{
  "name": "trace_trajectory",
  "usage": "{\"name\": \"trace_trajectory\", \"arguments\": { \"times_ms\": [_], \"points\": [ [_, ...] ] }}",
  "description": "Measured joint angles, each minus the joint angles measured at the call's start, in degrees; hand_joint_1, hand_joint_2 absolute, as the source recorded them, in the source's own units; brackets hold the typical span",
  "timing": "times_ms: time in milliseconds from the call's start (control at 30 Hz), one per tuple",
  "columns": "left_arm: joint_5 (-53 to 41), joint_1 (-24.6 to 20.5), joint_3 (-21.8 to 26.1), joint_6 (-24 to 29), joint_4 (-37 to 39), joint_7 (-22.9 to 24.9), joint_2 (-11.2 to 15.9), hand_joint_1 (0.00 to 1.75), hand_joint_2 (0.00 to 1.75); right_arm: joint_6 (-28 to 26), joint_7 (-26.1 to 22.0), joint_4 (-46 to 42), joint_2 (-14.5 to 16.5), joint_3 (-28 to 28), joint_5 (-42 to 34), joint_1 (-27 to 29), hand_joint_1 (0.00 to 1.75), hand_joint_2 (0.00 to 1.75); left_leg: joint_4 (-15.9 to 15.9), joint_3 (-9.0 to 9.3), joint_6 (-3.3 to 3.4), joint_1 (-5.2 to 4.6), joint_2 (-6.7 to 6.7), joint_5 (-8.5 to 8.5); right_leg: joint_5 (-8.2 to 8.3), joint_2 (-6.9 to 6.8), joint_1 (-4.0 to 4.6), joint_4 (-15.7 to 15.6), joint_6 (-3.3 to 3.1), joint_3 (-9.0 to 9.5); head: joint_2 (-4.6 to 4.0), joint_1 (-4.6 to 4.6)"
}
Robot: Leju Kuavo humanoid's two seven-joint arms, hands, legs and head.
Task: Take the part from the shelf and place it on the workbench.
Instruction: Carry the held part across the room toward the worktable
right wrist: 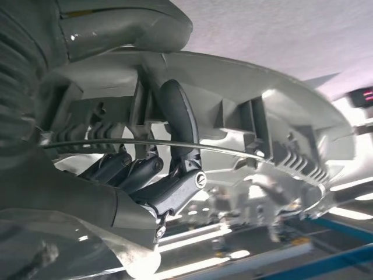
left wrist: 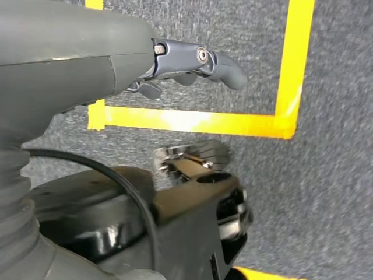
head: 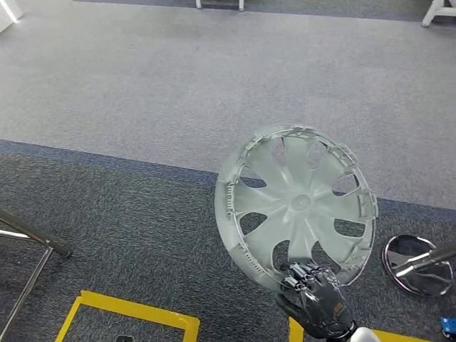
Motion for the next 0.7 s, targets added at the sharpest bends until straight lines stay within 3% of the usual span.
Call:
{"name": "trace_trajectory", "arguments": {
  "times_ms": [67,100,133,167,233,300,367,400,467,533,567,600,633,700],
  "points": [
    [-0.1,-0.2,-0.2,0.0,0.0,0.0,0.0,0.00,1.75,0.0,-0.5,0.0,0.0,0.0,0.0,-0.2,1.75,1.75,6.8,-3.38,-0.40,0.32,1.07,-2.61,-0.27,-1.77,0.20,0.0,-0.23,0.24,0.00,-0.04],
    [-0.1,-0.2,-0.2,0.0,0.0,0.0,0.0,0.00,1.75,0.1,-0.7,0.0,0.0,0.0,0.0,-0.4,1.75,1.75,8.2,-4.10,-0.49,0.44,1.20,-2.58,-0.42,-2.58,0.25,0.0,-0.25,0.36,0.00,-0.05],
    [-0.1,-0.1,-0.3,0.0,0.0,0.0,0.0,0.00,1.75,0.1,-0.9,0.0,0.0,0.0,-0.1,-0.5,1.75,1.75,7.4,-3.73,-0.48,0.50,1.32,-1.45,-0.58,-3.34,0.29,0.0,-0.22,0.54,0.00,-0.06],
    [-0.1,-0.1,-0.3,0.0,0.0,0.0,0.0,0.00,1.75,0.1,-1.2,0.0,0.0,0.0,-0.1,-0.7,1.75,1.75,4.4,-2.29,-0.37,0.50,1.66,0.51,-0.77,-4.06,0.31,0.0,-0.17,0.81,0.00,-0.07],
    [-0.3,-0.2,-0.5,-0.1,0.0,0.1,0.1,0.00,1.75,0.1,-1.6,0.0,0.0,0.0,-0.3,-0.9,1.75,1.75,-3.3,1.54,0.19,-0.01,3.91,3.78,-1.25,-5.39,0.43,0.0,0.15,1.35,0.00,-0.06],
    [-0.4,-0.4,-0.6,-0.1,0.0,0.2,0.1,0.00,1.75,0.1,-2.0,0.0,0.0,0.0,-0.3,-1.2,1.75,1.75,-7.1,3.31,0.83,-0.74,5.84,4.40,-1.64,-6.56,0.59,-0.1,0.72,1.68,0.00,0.01],
    [-0.5,-0.4,-0.6,-0.2,0.0,0.2,0.1,0.00,1.75,0.1,-2.2,0.0,0.0,0.1,-0.4,-1.6,1.75,1.75,-7.6,3.47,1.42,-1.01,5.20,4.25,-1.92,-7.78,0.59,-0.3,1.34,2.10,0.00,0.07],
    [-0.5,-0.3,-0.6,-0.2,0.0,0.2,0.2,0.00,1.75,0.1,-2.2,0.0,0.0,0.1,-0.4,-1.8,1.75,1.75,-8.0,3.75,1.73,-0.94,4.54,4.36,-2.26,-7.66,0.48,-0.2,1.60,2.26,0.00,0.12],
    [-0.5,-0.4,-0.6,-0.2,0.0,0.3,0.2,0.00,1.75,0.1,-2.2,0.0,0.0,0.0,-0.4,-1.9,1.75,1.75,-8.8,4.41,2.43,-0.56,3.23,4.64,-4.17,-5.08,0.31,2.7,1.92,1.16,0.00,0.29],
    [-0.5,-0.6,-0.6,-0.2,0.0,0.3,0.1,0.00,1.75,0.2,-2.2,0.1,0.0,0.0,-0.4,-1.9,1.75,1.75,-8.9,4.58,2.83,-0.41,1.95,4.63,-7.24,-1.81,0.26,9.8,2.00,-2.64,0.00,0.53],
    [-0.5,-0.6,-0.6,-0.2,0.0,0.3,0.1,0.00,1.75,0.2,-2.4,0.2,0.0,0.1,-0.4,-1.9,1.75,1.75,-8.9,4.60,2.91,-0.40,1.21,4.58,-8.22,-1.16,0.28,13.3,2.07,-4.85,0.00,0.61],
    [-0.6,-0.6,-0.7,-0.2,0.0,0.3,0.1,0.00,1.75,0.2,-2.6,0.2,0.0,0.1,-0.4,-1.8,1.75,1.75,-8.9,4.66,2.94,-0.40,0.43,4.53,-8.17,-0.89,0.30,15.3,2.11,-6.46,0.00,0.62],
    [-0.6,-0.5,-0.7,-0.2,0.0,0.3,0.1,0.00,1.75,0.2,-2.9,0.2,0.0,0.1,-0.4,-1.8,1.75,1.75,-8.8,4.75,2.93,-0.38,-0.36,4.46,-6.96,-0.79,0.29,15.3,2.14,-7.09,0.00,0.62],
    [-0.6,-0.5,-0.7,-0.3,0.0,0.4,0.1,0.00,1.75,0.2,-3.5,0.3,0.0,0.1,-0.6,-1.8,1.75,1.75,-8.5,5.01,2.61,-0.23,-2.00,4.15,-2.11,0.03,0.09,9.0,2.18,-5.21,0.00,0.64]
  ]
}}
